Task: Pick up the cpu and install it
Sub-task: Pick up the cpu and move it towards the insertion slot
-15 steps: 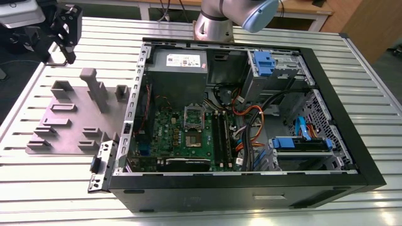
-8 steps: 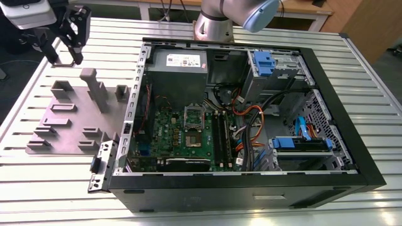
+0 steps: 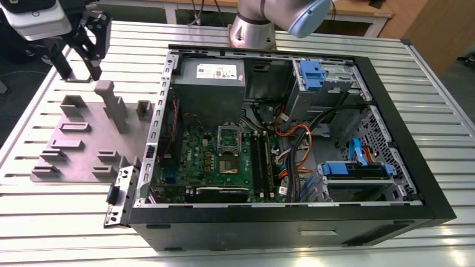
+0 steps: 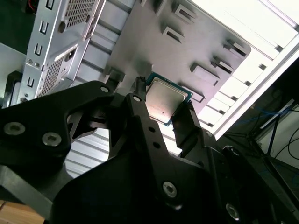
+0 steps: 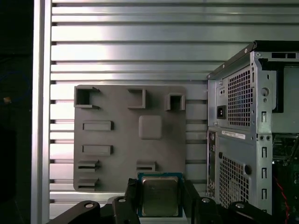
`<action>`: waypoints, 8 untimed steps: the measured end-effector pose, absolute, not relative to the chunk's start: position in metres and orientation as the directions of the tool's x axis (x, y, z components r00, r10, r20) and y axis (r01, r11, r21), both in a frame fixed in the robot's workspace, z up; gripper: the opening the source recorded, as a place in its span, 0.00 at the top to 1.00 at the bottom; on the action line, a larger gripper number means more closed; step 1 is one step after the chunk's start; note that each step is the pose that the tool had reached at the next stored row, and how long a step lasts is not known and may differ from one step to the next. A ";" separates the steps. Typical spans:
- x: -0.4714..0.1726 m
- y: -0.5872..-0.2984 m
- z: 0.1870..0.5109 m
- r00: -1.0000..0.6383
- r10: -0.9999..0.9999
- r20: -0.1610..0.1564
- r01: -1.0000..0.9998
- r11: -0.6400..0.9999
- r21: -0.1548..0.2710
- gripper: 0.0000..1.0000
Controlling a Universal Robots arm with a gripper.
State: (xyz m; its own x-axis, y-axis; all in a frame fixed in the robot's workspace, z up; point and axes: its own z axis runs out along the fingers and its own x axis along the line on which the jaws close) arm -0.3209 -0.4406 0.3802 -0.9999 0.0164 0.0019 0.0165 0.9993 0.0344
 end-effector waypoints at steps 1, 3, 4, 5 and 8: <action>-0.318 -0.441 0.380 -1.000 0.017 0.002 0.017 0.999 0.034 0.53; -0.315 -0.441 0.380 -1.000 0.017 0.002 0.017 0.999 0.035 0.53; -0.314 -0.441 0.380 -1.000 0.017 0.002 0.017 0.999 0.035 0.53; -0.313 -0.441 0.380 -1.000 0.017 0.002 0.017 0.999 0.035 0.53; -0.313 -0.441 0.380 -1.000 0.018 0.002 0.018 0.999 0.034 0.53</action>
